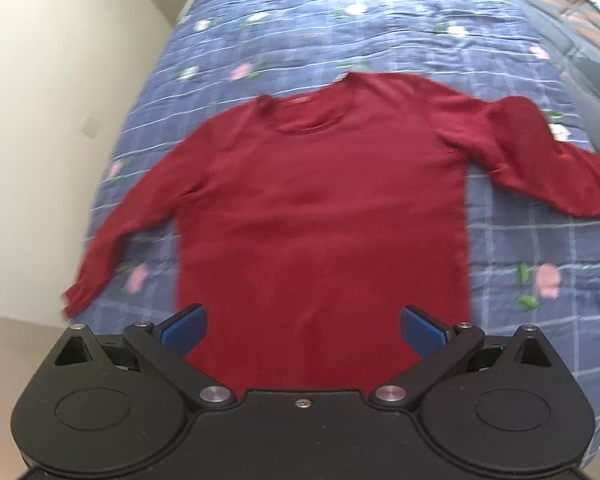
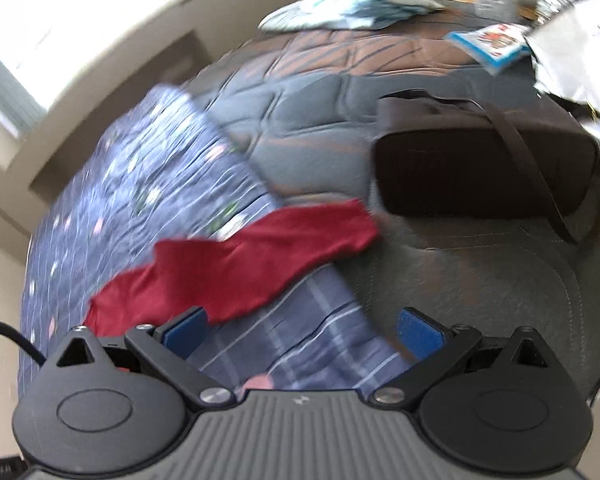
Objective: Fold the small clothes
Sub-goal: 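Grasp the red shirt's sleeve cuff with the right gripper and lift, then carry the sleeve across the shirt body and release with the right gripper, then move the left gripper to the other sleeve cuff of the red shirt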
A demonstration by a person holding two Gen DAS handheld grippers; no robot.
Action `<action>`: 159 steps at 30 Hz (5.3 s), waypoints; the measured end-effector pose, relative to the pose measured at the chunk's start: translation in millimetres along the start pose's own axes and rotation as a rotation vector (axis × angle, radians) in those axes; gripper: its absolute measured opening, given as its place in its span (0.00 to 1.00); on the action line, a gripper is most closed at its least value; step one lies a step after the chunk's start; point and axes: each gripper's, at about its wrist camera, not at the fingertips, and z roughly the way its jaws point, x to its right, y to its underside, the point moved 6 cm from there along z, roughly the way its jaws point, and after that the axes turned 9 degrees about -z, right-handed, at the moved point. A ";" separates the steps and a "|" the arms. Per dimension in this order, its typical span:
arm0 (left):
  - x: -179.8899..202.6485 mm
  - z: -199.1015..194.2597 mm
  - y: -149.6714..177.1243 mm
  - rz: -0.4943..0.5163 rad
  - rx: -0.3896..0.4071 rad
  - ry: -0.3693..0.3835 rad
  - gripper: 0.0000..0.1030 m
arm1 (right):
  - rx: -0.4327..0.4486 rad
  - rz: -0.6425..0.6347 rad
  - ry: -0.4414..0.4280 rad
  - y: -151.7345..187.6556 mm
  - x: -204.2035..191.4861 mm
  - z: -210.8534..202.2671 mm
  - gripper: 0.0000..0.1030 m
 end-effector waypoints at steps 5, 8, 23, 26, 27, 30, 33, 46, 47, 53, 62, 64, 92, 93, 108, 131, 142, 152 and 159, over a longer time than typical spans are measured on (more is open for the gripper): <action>39.5 47.4 -28.5 -0.008 0.054 0.009 0.99 | 0.044 0.073 0.017 0.9 29.3 49.6 1.00; 56.9 71.1 -51.9 -0.047 0.100 0.001 0.99 | 0.072 0.169 0.015 -1.7 37.5 80.8 1.00; 54.6 149.5 -78.8 -0.091 0.131 -0.012 0.99 | 0.118 0.416 0.111 -3.3 68.7 162.7 0.75; 44.7 160.7 -78.5 -0.129 0.122 -0.007 0.99 | 0.098 0.408 0.123 -8.7 65.6 170.3 0.56; 41.6 163.1 -78.8 -0.143 0.111 -0.006 0.99 | 0.092 0.415 0.121 -9.9 65.7 173.6 0.50; 33.6 167.9 -81.0 -0.187 0.085 -0.004 0.99 | 0.072 0.436 0.138 -11.2 65.9 174.6 0.15; 30.0 167.8 -82.5 -0.198 0.082 -0.004 0.99 | 0.135 0.394 0.154 -17.7 59.4 163.2 0.07; 18.4 177.0 -89.0 -0.248 0.054 -0.011 0.99 | 0.403 0.170 0.153 -98.2 38.6 83.8 0.06; 17.5 177.2 -89.4 -0.250 0.054 -0.008 0.99 | 0.400 0.168 0.153 -98.0 39.6 84.6 0.06; 8.4 182.0 -90.3 -0.261 0.052 0.022 0.99 | 0.379 0.120 0.147 -94.5 24.8 89.1 0.06; -21.6 183.2 -100.4 -0.268 0.058 0.120 0.99 | 0.430 -0.034 0.091 -90.3 -65.9 59.5 0.06; -34.1 180.4 -106.1 -0.272 0.070 0.160 0.99 | 0.443 -0.064 0.051 -89.3 -97.7 55.8 0.06; -249.1 183.8 -128.7 -0.429 0.148 0.219 0.99 | -0.057 -0.795 -0.469 160.3 -471.3 141.4 0.06; -249.0 185.5 -126.5 -0.429 0.146 0.219 0.99 | -0.068 -0.788 -0.461 166.1 -471.5 144.5 0.07; -216.1 196.0 -125.5 -0.377 0.122 0.226 0.99 | -0.089 -0.664 -0.392 158.0 -396.2 131.7 0.89; -133.0 266.1 -94.8 -0.284 -0.047 0.153 1.00 | 0.101 -0.710 0.283 88.0 -212.5 157.0 0.95; -129.3 271.6 -85.8 -0.273 -0.020 0.133 1.00 | 0.203 -0.801 0.189 96.1 -241.6 157.2 0.74; -130.1 272.6 -85.9 -0.251 0.000 0.145 1.00 | 0.213 -0.868 0.169 102.8 -246.2 166.0 0.46; -129.0 270.8 -83.5 -0.242 0.026 0.145 1.00 | 0.238 -0.912 0.155 105.4 -253.1 159.5 0.08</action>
